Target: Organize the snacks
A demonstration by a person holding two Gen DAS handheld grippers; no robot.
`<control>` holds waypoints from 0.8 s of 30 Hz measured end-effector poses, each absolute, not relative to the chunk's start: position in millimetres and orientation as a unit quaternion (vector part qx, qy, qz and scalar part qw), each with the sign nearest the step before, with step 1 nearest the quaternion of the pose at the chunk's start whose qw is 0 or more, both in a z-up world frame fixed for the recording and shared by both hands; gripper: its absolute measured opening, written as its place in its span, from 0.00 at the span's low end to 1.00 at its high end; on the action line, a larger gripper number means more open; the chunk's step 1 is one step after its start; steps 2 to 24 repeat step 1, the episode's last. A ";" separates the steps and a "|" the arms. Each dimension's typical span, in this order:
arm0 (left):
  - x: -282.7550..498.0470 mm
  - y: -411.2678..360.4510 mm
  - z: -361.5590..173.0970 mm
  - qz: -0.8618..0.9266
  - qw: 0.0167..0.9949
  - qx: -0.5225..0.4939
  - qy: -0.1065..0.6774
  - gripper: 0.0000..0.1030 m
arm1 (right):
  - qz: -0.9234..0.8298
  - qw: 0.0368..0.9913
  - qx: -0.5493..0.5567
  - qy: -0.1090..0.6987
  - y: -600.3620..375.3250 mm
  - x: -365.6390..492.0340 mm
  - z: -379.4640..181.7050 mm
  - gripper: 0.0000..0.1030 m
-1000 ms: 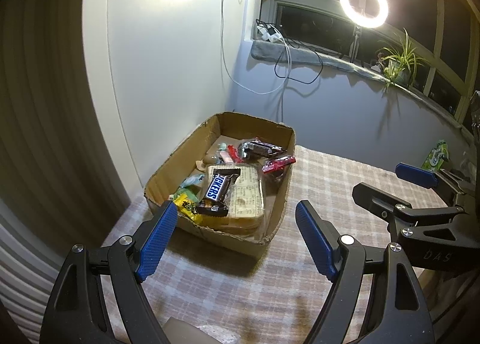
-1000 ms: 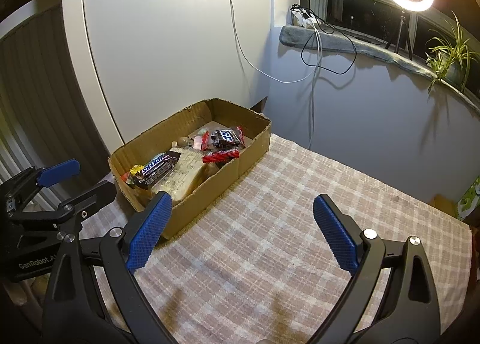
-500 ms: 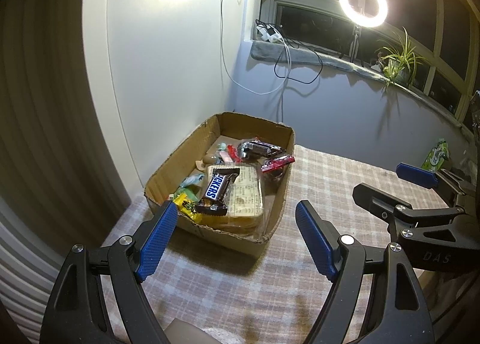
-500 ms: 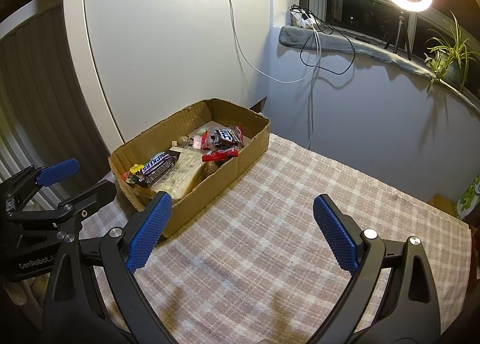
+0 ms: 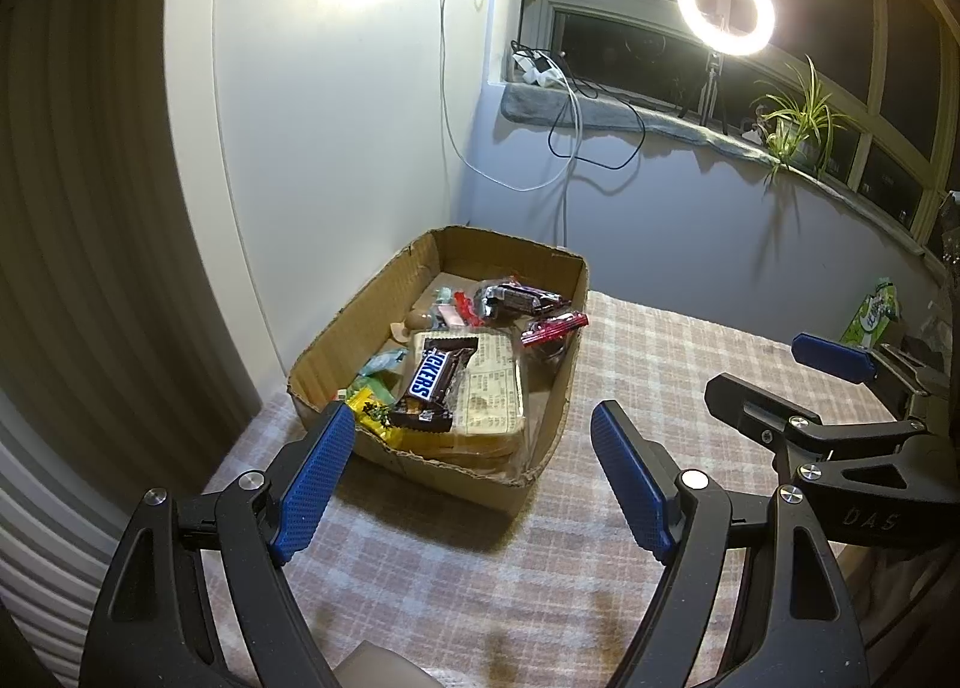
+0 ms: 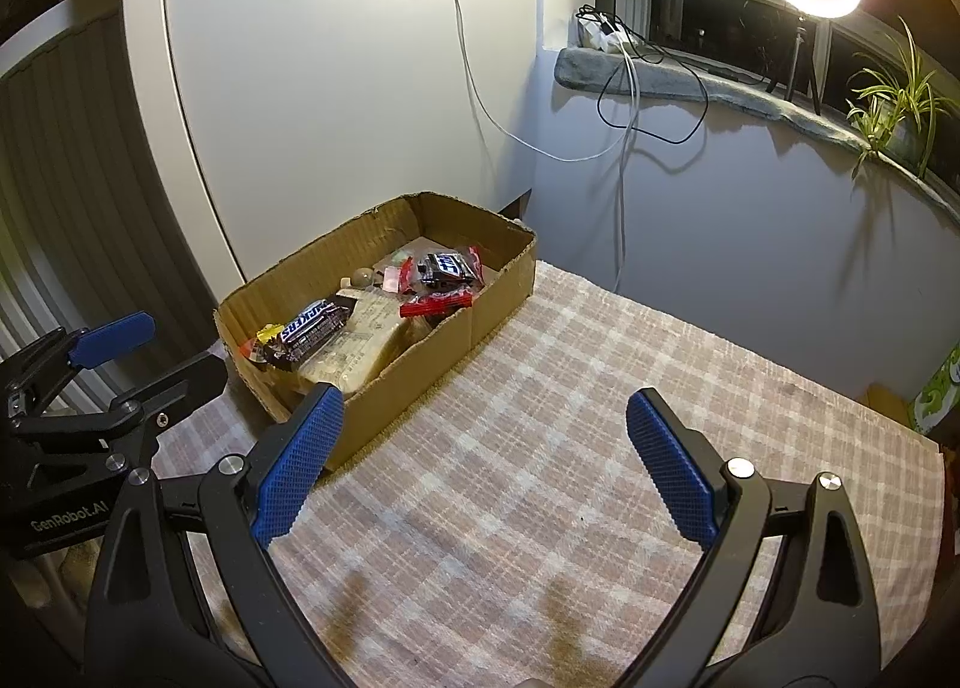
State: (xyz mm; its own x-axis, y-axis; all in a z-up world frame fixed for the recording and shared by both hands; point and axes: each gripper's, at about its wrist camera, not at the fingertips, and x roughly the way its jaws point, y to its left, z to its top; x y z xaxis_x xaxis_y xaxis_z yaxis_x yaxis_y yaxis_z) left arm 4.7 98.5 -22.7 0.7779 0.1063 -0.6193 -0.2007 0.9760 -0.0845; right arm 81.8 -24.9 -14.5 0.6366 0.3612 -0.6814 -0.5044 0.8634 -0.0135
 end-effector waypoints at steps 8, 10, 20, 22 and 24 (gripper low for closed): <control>4.8 98.4 -22.7 0.082 0.940 -0.073 0.323 0.79 | 0.240 0.899 -0.101 0.352 -24.9 81.7 -14.9 0.94; 4.8 98.4 -22.7 0.082 0.940 -0.073 0.323 0.79 | 0.240 0.899 -0.101 0.352 -24.9 81.7 -14.9 0.94; 4.8 98.4 -22.7 0.082 0.940 -0.073 0.323 0.79 | 0.240 0.899 -0.101 0.352 -24.9 81.7 -14.9 0.94; 4.8 98.4 -22.7 0.082 0.940 -0.073 0.323 0.79 | 0.240 0.899 -0.101 0.352 -24.9 81.7 -14.9 0.94; 4.8 98.4 -22.7 0.082 0.940 -0.073 0.323 0.79 | 0.240 0.899 -0.101 0.352 -24.9 81.7 -14.9 0.94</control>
